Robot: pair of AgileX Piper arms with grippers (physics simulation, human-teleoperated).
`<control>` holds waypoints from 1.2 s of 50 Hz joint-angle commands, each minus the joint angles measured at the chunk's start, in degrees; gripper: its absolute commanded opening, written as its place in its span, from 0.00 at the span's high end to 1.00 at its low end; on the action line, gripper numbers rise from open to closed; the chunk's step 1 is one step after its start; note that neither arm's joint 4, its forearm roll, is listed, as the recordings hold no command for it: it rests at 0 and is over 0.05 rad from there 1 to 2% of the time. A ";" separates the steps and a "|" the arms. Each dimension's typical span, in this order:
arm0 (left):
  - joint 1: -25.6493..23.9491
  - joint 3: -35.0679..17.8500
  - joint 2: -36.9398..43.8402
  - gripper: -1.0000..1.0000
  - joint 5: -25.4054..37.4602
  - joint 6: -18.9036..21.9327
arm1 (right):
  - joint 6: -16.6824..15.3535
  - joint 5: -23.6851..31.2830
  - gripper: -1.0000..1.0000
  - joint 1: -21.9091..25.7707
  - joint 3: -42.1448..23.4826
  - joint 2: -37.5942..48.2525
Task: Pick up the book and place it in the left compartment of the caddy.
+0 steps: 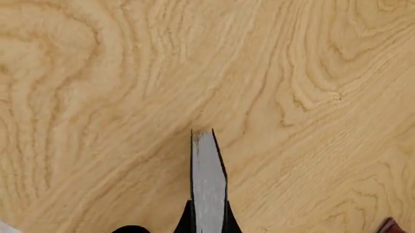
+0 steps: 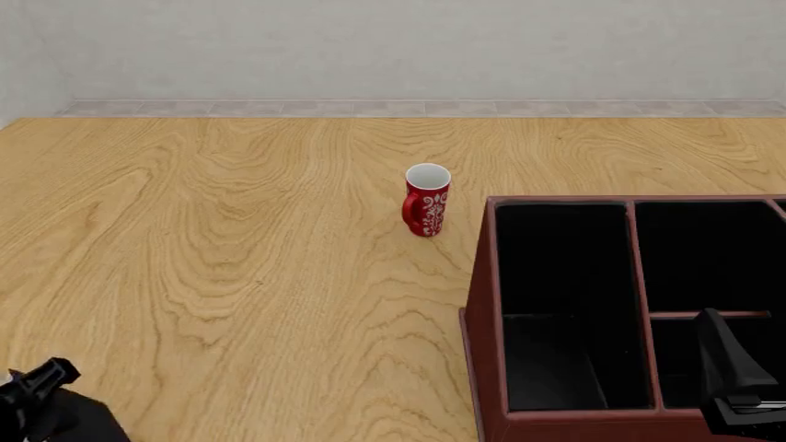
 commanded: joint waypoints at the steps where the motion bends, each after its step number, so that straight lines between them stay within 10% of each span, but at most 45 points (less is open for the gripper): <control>1: -2.43 -5.86 -4.29 1.00 7.37 0.95 | 0.00 0.02 0.00 0.00 0.06 -0.11; 28: -11.75 -21.61 -7.54 1.00 11.97 2.76 | 0.00 0.02 0.00 0.02 0.06 -0.11; 29: -17.08 -20.19 -8.82 1.00 11.97 -1.79 | 0.00 0.02 0.00 0.01 0.06 -0.10; 44: -29.52 -32.60 -7.62 1.00 11.93 2.65 | 0.00 0.02 0.00 0.02 0.06 -0.11; 60: -41.79 -33.95 -4.22 1.00 10.17 0.46 | 0.00 0.02 0.00 0.00 0.06 -0.10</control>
